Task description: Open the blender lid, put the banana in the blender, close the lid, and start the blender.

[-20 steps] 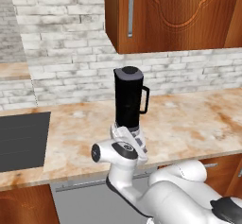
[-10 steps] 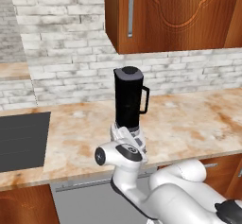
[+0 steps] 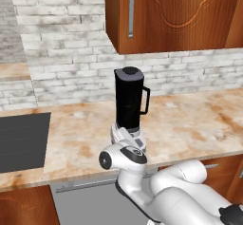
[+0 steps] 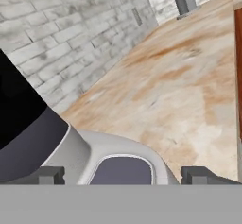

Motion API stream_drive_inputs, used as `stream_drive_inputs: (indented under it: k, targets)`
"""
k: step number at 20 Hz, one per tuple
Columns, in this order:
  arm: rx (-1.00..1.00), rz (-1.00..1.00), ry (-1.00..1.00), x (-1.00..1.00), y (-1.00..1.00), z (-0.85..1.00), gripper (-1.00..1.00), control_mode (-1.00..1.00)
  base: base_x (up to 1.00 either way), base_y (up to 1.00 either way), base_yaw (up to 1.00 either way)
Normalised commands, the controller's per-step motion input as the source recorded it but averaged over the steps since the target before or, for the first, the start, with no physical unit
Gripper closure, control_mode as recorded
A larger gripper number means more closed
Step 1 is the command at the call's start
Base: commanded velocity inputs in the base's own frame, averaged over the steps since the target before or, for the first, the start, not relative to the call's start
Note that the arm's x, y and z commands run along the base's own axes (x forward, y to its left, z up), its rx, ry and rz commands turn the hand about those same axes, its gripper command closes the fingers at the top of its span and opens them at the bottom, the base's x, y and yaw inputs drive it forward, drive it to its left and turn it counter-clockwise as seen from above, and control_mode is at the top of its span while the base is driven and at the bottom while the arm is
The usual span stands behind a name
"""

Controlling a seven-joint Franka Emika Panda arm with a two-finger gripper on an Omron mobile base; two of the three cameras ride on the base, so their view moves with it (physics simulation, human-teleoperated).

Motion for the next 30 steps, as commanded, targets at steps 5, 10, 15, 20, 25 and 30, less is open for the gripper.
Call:
stream_drive_inputs:
  k: [5, 10, 15, 20, 25, 30]
  targets:
    - [0.04, 0.05, 0.0, 0.34, 0.25, -0.3, -1.0, -1.0, 0.0, 0.0, 0.0]
    - [0.04, 0.04, -0.01, 0.36, 0.1, -0.23, -1.0, -1.0, 0.0, 0.0, 0.0]
    - [0.07, 0.11, -0.12, 0.42, -0.01, -0.2, -1.0, -1.0, 0.0, 0.0, 0.0]
    - [0.11, 0.19, -0.16, 0.37, -0.05, -0.32, -1.0, -1.0, 0.0, 0.0, 0.0]
    - [0.14, 0.25, -0.1, 0.41, -0.04, -0.41, -1.0, -1.0, 0.0, 0.0, 0.0]
    - [0.14, 0.25, -0.13, 0.23, -0.01, -0.13, -1.0, -1.0, 0.0, 0.0, 0.0]
